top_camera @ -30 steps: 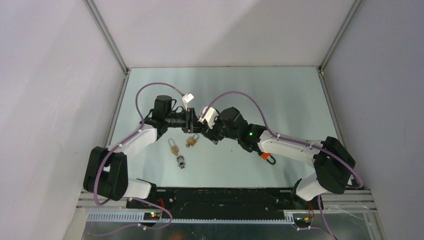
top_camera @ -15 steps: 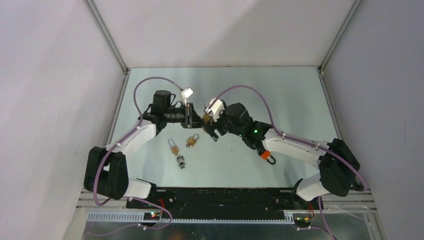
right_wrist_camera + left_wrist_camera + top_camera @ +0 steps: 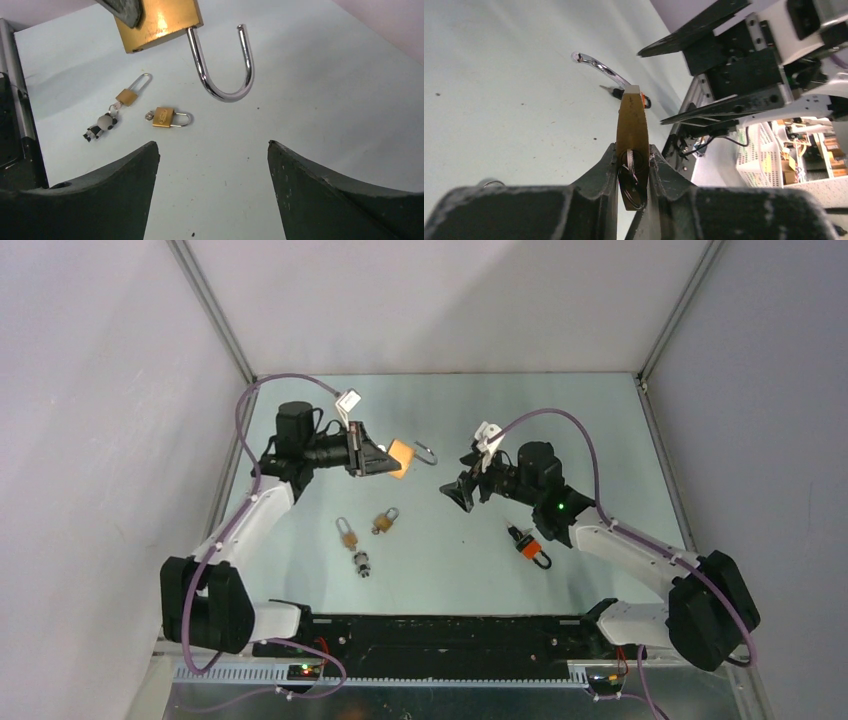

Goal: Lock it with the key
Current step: Pick up the lock from the center of the board, then lock the lock.

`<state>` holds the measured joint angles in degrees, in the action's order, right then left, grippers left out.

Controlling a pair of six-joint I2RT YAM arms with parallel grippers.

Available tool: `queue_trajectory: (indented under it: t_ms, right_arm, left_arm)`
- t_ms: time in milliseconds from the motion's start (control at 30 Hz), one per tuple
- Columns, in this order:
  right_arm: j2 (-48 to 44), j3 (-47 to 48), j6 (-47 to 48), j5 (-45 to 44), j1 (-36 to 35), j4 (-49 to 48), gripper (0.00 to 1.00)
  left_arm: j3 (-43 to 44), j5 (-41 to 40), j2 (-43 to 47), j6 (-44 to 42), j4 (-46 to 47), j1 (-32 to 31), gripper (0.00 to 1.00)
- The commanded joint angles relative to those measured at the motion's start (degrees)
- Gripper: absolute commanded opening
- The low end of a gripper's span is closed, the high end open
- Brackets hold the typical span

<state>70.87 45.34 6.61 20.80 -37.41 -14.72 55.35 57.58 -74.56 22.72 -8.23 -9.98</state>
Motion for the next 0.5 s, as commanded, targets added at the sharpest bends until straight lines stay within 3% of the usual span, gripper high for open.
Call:
queue_trajectory:
  t_ms: [0,267,467]
  right_arm:
    - [1.74,-0.59,2.54,6.31,0.2,-12.01,0.82]
    - [5.27,-0.6,7.29,3.94,-2.83,-23.49,0.77]
    - [5.98,-1.34,12.81,-0.19,-5.73,-27.81,0.63]
  left_arm:
    - [4.27,8.34,4.45,3.07,3.32,0.22,0.0]
    - [5.07,9.74,6.63,5.19,3.29,0.17,0.0]
    - [5.13,10.36,7.67,6.52,3.39,0.22,0.0]
